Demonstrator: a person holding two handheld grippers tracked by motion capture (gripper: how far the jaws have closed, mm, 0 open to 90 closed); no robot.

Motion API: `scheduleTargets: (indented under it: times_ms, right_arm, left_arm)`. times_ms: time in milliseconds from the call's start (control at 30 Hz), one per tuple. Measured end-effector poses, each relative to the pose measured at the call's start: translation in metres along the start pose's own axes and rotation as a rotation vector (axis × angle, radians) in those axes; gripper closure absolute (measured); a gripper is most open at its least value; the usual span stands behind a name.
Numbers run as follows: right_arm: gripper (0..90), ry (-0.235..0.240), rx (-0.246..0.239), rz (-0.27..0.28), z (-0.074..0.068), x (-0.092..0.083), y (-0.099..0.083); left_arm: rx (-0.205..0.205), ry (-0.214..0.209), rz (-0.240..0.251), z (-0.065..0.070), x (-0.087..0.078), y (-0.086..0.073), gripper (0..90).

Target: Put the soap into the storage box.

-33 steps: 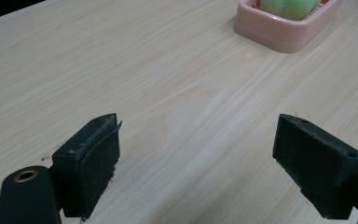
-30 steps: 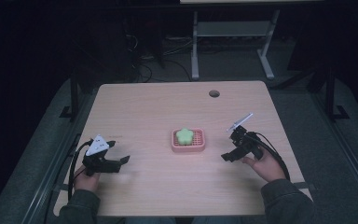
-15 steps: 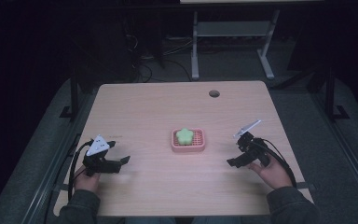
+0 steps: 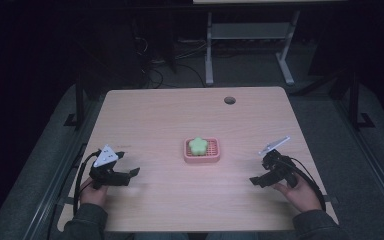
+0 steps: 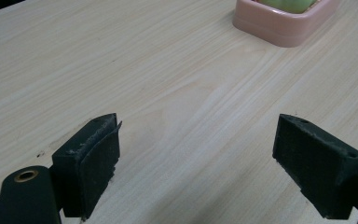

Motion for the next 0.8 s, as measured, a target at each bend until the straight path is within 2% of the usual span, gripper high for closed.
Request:
scheduleTargets:
  times_ms: [800]
  right_arm:
    - [21.8,0.004,0.031,0.071,0.002,-0.013,-0.034]
  left_arm:
    - [0.004,0.008,-0.008,-0.002,0.0,-0.002,14.4]
Point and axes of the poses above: each handheld gripper's, and its own axes: x roughly forward along the jaws, y roughly out of its top, z roughly to its right, the point moved 7 cm from there along x, roughly forward along the jaws, and after that the axes turned 12 degrees about x, right-handed, at the moved point
